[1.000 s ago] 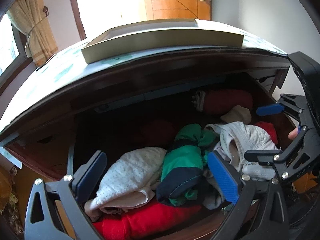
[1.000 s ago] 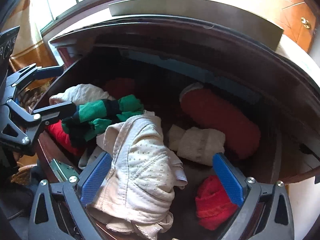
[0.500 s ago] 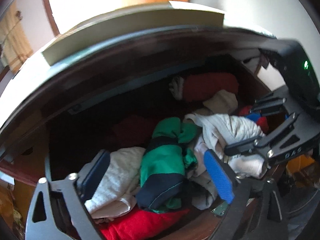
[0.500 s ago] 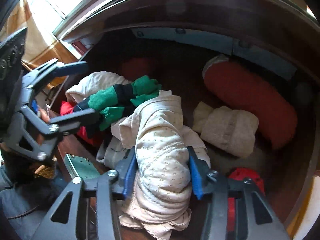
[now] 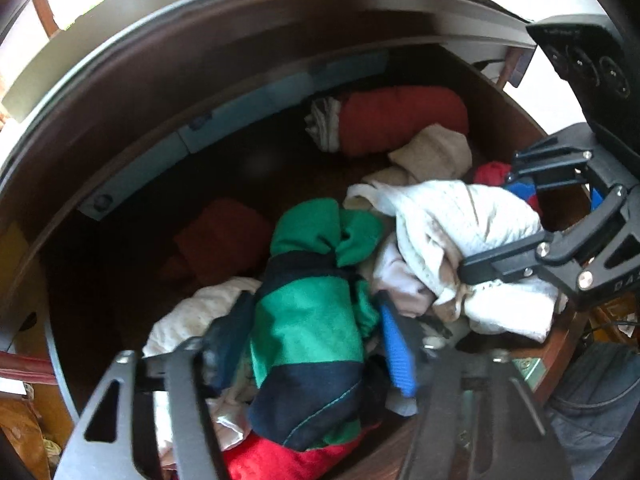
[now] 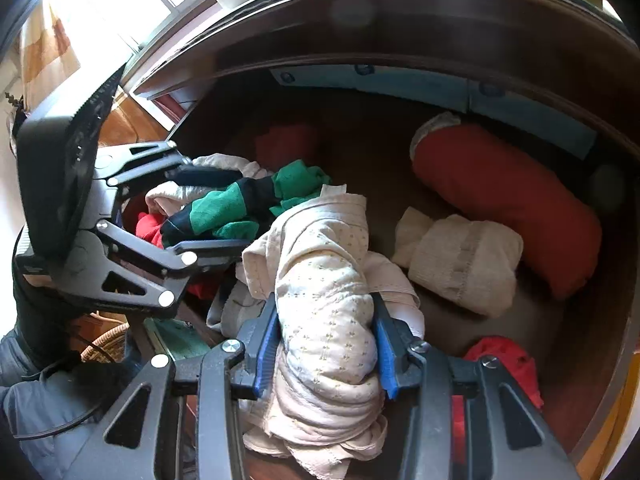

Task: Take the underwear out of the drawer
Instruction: 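Grasp the cream dotted garment with the right tool while the left tool grasps the green-navy sock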

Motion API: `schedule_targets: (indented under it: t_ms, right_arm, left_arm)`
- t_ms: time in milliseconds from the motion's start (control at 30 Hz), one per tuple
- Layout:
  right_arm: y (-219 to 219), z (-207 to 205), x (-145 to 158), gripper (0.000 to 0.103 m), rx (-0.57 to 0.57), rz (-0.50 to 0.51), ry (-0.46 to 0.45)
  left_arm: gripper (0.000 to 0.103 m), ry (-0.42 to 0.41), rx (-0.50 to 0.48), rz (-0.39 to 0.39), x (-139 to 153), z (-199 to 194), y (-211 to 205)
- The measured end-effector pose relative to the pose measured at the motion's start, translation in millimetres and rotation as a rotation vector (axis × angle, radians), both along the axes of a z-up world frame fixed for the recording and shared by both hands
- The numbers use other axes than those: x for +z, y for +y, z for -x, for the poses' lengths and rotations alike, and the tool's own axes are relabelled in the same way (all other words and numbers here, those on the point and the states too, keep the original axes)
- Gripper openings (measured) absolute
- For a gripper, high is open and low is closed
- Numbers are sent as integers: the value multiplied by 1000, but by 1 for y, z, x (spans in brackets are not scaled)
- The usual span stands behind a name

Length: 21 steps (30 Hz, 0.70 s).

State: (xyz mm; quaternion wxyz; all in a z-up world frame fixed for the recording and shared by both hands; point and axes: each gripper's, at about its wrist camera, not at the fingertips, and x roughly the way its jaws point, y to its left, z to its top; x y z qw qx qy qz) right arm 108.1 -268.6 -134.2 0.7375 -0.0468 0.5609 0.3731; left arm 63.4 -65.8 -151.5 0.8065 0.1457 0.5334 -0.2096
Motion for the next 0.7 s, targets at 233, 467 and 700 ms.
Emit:
schedule_targets:
  t_ms: [233,467,700]
  right_arm:
    - [-8,8,16,40,0,-34,-98]
    - [-9,21,40,39,17,0,-265]
    - [-15,14,45,39,29,-44,-285]
  left_arm:
    - [28,8,16,86,4,4,13]
    - [24,-24,20,94,11,9,15]
    - [21,-48,26,104,13,13,16]
